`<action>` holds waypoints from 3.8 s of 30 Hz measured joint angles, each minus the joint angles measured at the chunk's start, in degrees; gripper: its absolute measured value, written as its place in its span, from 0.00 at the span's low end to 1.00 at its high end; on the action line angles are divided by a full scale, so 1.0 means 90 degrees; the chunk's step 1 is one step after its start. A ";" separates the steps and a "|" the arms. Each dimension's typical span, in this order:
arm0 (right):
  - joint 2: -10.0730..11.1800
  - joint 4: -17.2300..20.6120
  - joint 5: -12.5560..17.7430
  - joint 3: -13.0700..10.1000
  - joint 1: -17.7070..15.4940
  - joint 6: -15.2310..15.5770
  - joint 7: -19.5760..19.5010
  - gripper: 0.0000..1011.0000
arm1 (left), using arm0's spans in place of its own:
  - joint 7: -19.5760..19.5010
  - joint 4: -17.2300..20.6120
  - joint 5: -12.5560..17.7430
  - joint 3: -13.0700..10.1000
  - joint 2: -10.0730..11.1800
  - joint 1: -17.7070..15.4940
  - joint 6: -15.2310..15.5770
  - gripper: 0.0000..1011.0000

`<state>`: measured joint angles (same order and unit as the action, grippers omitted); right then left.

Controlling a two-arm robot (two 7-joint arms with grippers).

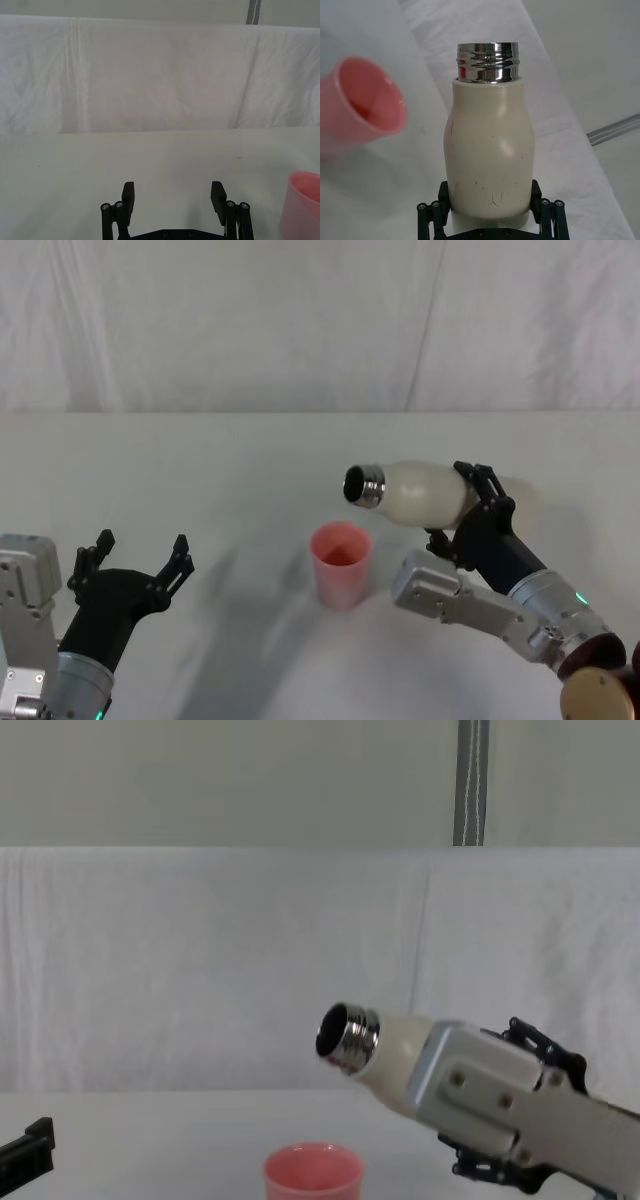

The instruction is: Grasp the thermos with one hand and pour water into the cup lid.

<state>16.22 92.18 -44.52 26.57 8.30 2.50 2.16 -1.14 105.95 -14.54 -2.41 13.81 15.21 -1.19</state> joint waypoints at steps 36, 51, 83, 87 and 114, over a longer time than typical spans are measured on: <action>0.0283 -0.0419 -0.1320 0.0509 0.0275 0.0412 -0.0333 0.94 | 0.0000 0.0000 0.0000 0.0000 0.0000 0.0000 0.0000 0.99; 0.0362 -0.0418 -0.1594 0.0583 0.0370 0.0523 -0.0367 0.94 | 0.0000 0.0000 0.0000 0.0000 0.0000 0.0000 0.0000 0.99; 0.0438 -0.0428 -0.1789 0.0656 0.0448 0.0591 -0.0371 0.94 | 0.0000 0.0000 0.0000 0.0000 0.0000 0.0000 0.0000 0.99; 0.0439 -0.0430 -0.1799 0.0656 0.0448 0.0601 -0.0381 0.94 | 0.0000 0.0000 0.0000 0.0000 0.0000 0.0000 0.0000 0.99; 0.0328 -0.0407 -0.1470 0.0493 0.0385 0.0537 -0.0392 0.94 | 0.0000 0.0000 0.0000 0.0000 0.0000 0.0000 0.0000 0.99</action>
<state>19.18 88.51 -57.74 31.01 11.77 7.34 -1.37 -1.14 105.95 -14.54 -2.41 13.81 15.21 -1.19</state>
